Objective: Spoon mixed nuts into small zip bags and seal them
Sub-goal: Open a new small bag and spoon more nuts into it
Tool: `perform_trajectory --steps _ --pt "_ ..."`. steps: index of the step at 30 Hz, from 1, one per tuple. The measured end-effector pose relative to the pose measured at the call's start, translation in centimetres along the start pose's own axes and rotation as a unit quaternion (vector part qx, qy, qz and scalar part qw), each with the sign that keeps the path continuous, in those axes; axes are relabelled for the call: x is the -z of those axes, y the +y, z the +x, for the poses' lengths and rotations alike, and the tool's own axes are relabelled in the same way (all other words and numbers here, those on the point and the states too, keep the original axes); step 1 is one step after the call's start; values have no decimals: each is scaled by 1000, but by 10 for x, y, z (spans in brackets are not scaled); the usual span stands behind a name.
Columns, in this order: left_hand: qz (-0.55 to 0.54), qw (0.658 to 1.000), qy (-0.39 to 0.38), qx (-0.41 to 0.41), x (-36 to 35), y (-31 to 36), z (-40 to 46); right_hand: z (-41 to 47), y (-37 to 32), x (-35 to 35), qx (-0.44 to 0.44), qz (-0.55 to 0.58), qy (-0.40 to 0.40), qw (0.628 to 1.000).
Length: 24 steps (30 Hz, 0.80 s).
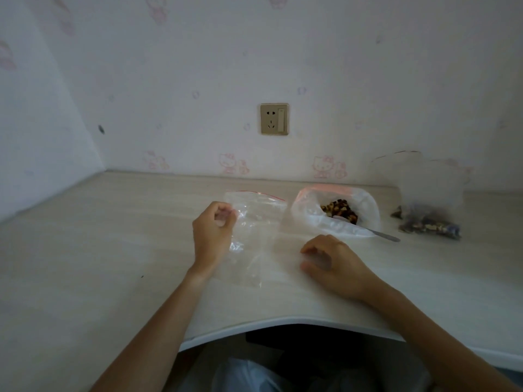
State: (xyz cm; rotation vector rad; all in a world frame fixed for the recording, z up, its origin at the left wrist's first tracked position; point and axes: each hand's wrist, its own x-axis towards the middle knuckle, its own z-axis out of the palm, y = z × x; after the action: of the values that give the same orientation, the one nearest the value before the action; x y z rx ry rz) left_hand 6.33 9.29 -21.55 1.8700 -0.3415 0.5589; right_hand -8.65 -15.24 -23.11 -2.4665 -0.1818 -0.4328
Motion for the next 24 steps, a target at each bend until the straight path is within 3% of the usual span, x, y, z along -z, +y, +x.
perform_trajectory --steps 2,4,7,11,17,20,24 --pt "-44 998 -20 -38 -5 20 -9 1 -7 8 -74 129 14 989" --pt "-70 994 -41 -67 -11 39 -20 3 -16 21 -128 262 66 954" --pt "-112 986 -68 -99 -20 63 -34 7 -28 45 -166 343 104 919" --pt "-157 975 -107 -117 -31 87 -45 8 -38 66 -206 340 102 912" --pt "-194 960 -172 -104 -48 104 -52 13 -37 83 -254 342 165 890" --pt "-149 962 -200 -112 -53 107 -52 12 -35 85 -251 307 211 893" --pt "-81 957 -238 -145 -53 117 -57 8 -36 86 -241 176 302 905"
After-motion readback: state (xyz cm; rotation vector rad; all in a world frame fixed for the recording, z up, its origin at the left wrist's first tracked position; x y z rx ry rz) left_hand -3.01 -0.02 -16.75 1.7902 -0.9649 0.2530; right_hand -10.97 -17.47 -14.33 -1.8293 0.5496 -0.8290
